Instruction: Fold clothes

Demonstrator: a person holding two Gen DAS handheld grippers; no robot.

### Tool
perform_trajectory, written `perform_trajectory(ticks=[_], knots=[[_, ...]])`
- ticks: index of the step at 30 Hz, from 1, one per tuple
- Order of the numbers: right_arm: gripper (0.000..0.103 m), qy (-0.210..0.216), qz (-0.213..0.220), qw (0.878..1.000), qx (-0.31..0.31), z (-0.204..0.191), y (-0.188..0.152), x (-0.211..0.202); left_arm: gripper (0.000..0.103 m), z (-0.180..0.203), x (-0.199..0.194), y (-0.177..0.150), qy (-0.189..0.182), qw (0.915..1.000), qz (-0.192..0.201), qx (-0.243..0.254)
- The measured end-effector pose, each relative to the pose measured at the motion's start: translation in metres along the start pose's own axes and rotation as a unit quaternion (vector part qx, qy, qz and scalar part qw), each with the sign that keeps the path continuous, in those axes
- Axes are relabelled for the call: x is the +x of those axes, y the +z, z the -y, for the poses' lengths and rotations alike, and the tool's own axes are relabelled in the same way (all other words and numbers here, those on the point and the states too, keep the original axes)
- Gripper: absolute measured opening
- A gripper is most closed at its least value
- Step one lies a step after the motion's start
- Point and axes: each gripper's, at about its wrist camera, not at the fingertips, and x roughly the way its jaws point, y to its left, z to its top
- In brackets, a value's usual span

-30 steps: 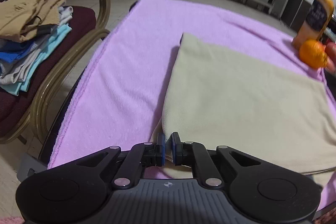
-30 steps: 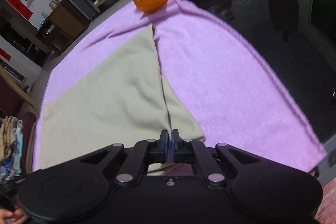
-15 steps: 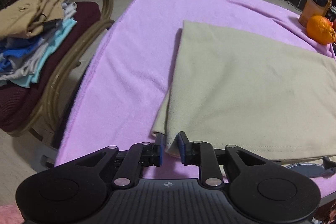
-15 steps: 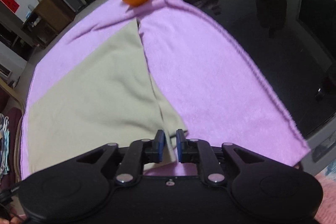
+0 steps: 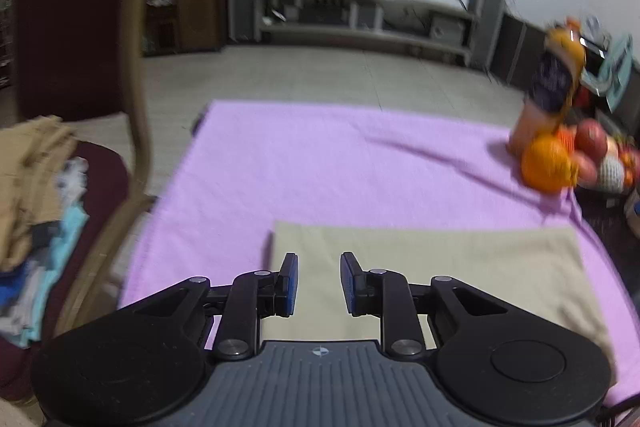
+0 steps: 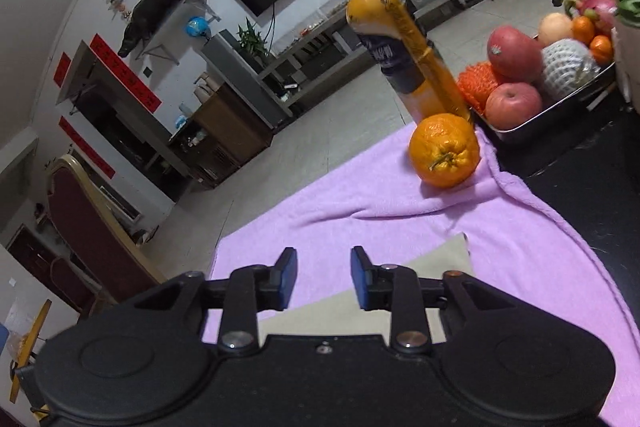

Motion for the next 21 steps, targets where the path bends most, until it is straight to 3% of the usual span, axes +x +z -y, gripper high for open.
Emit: perform_trajectory(ticks=[5, 9, 13, 14, 16, 21], knots=[[0.034, -0.08, -0.026, 0.996, 0.042, 0.065, -0.003, 0.053, 0.016, 0.01, 0.069, -0.025, 0.02, 0.9954, -0.086, 0.036], [0.034, -0.084, -0.045, 0.994, 0.052, 0.089, 0.01, 0.074, 0.016, 0.008, 0.088, -0.029, 0.045, 0.9934, -0.097, 0.043], [0.034, -0.087, -0.096, 0.989, 0.073, 0.104, 0.012, 0.107, 0.016, 0.007, 0.088, -0.03, 0.048, 0.9933, -0.098, 0.038], [0.032, -0.089, -0.107, 0.987, 0.077, 0.107, 0.01, 0.114, 0.016, 0.007, 0.088, -0.03, 0.049, 0.9931, -0.098, 0.042], [0.003, -0.08, -0.107, 0.988, 0.082, 0.109, 0.011, 0.121, 0.017, 0.009, 0.087, -0.031, 0.051, 0.9928, -0.098, 0.048], [0.006, -0.137, -0.099, 0.986, -0.001, 0.103, 0.01, 0.14, 0.019, 0.011, 0.088, -0.029, 0.055, 0.9926, -0.099, 0.045]])
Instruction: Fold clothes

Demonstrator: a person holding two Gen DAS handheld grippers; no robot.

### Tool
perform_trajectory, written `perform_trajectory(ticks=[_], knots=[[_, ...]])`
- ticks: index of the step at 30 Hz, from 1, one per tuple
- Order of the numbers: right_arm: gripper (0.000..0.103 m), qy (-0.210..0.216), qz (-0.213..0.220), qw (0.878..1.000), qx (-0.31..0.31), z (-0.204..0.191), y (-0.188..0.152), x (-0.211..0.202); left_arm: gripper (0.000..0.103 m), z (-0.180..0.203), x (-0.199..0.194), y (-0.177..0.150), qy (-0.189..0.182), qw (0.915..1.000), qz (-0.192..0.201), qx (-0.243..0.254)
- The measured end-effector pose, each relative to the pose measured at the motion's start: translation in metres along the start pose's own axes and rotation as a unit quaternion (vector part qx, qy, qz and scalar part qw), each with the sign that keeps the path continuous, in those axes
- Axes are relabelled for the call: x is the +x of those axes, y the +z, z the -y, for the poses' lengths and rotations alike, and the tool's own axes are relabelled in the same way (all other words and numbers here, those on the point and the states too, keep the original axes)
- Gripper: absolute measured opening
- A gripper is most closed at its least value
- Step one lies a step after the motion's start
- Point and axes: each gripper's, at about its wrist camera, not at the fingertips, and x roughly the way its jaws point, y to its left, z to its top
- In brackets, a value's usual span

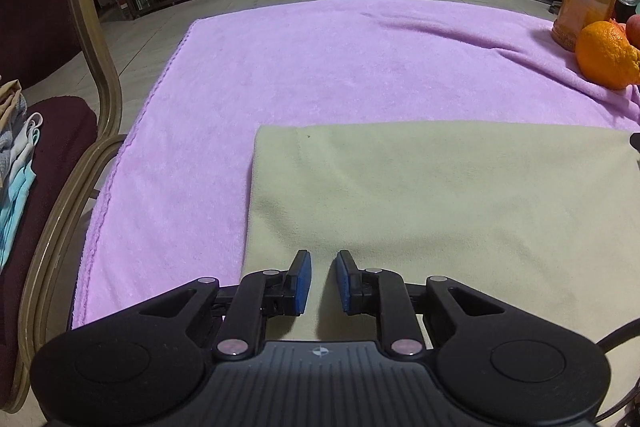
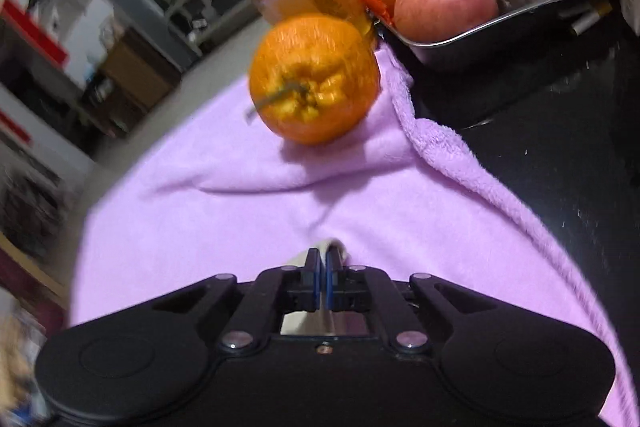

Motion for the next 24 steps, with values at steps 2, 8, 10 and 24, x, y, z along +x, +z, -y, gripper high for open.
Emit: perform_trajectory(ticks=[2, 8, 10, 24], knots=[[0.01, -0.015, 0.016, 1.0, 0.0, 0.003, -0.001, -0.003, 0.02, -0.001, 0.0, 0.001, -0.001, 1.0, -0.001, -0.003], [0.018, -0.068, 0.076, 0.994, 0.038, 0.01, -0.004, -0.065, 0.023, -0.025, -0.023, 0.002, -0.004, 0.9978, 0.017, -0.064], [0.019, -0.026, 0.079, 0.994, 0.073, 0.012, -0.012, -0.095, 0.023, -0.039, -0.045, -0.001, -0.014, 0.9952, 0.036, -0.09], [0.017, 0.158, -0.014, 0.98, 0.118, -0.027, -0.066, -0.062, 0.016, -0.012, -0.032, -0.004, -0.101, 0.9895, 0.054, -0.088]])
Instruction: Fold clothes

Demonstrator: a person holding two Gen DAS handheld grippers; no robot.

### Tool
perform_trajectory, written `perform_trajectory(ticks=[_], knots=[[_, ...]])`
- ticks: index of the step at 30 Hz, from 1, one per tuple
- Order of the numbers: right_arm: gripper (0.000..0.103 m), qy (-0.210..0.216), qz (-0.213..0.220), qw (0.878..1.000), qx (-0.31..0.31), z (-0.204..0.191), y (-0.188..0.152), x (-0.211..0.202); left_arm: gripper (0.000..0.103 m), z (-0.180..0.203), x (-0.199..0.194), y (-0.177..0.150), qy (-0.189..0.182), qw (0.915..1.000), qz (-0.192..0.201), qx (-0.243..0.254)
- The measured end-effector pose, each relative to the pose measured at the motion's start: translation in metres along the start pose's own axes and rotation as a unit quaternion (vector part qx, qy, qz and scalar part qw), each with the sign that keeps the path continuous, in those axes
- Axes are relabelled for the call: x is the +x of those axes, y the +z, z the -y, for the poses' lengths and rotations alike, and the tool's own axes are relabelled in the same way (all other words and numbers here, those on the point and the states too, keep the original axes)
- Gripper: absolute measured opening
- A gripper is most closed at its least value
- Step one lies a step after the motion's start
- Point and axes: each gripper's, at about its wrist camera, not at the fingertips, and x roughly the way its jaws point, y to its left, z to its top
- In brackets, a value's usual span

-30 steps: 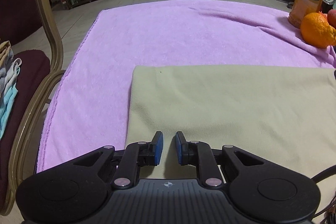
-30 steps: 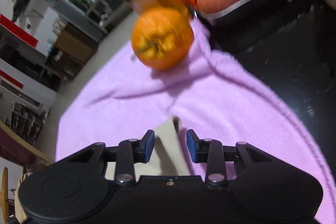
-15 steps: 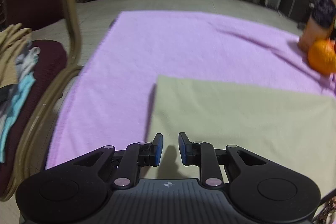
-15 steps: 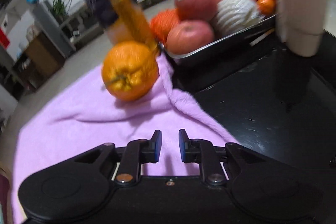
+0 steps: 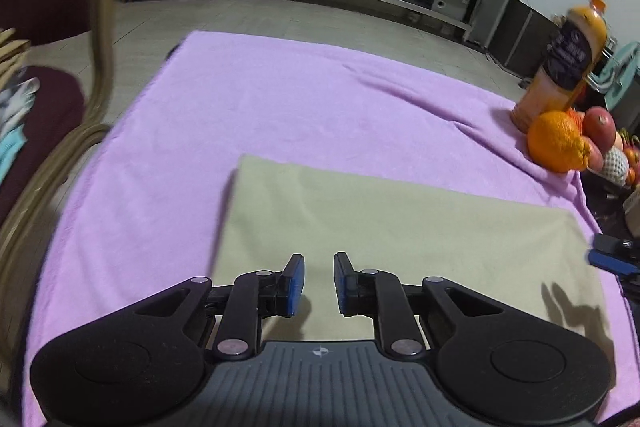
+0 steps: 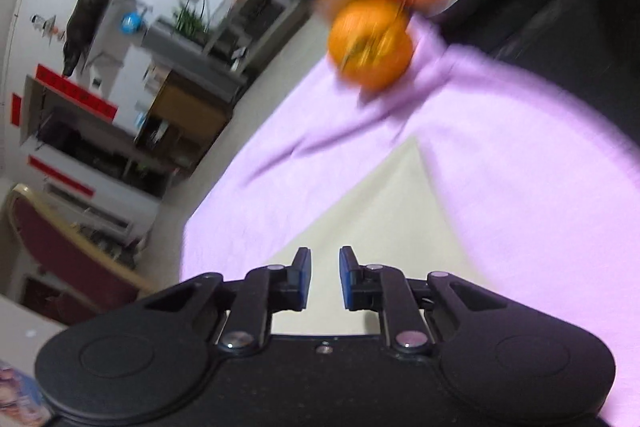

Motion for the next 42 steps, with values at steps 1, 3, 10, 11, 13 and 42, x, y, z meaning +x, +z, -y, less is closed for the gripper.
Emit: perform_trajectory(ticks=[1, 3, 10, 11, 13, 42], knots=[[0.017, 0.011, -0.019, 1.0, 0.007, 0.003, -0.001, 0.014, 0.017, 0.0, 0.007, -0.002, 0.004, 1.0, -0.004, -0.002], [0.017, 0.029, -0.055, 0.998, 0.021, 0.012, -0.004, 0.036, 0.017, -0.002, 0.019, -0.006, 0.013, 0.9998, -0.012, -0.006], [0.0, 0.006, 0.007, 0.993, 0.12, 0.085, 0.009, 0.01, 0.013, -0.048, 0.022, -0.017, 0.037, 0.996, -0.008, -0.081], [0.0, 0.003, 0.029, 0.99, 0.138, 0.096, 0.01, -0.001, 0.013, -0.056, 0.018, -0.019, 0.037, 0.9949, -0.008, -0.093], [0.001, -0.03, 0.068, 0.983, 0.165, 0.11, 0.008, -0.023, 0.012, -0.067, 0.007, -0.022, 0.052, 0.9932, -0.005, -0.104], [0.006, -0.099, 0.137, 0.975, 0.147, 0.106, -0.033, -0.073, 0.014, -0.062, -0.047, -0.06, 0.121, 0.9908, -0.002, -0.061]])
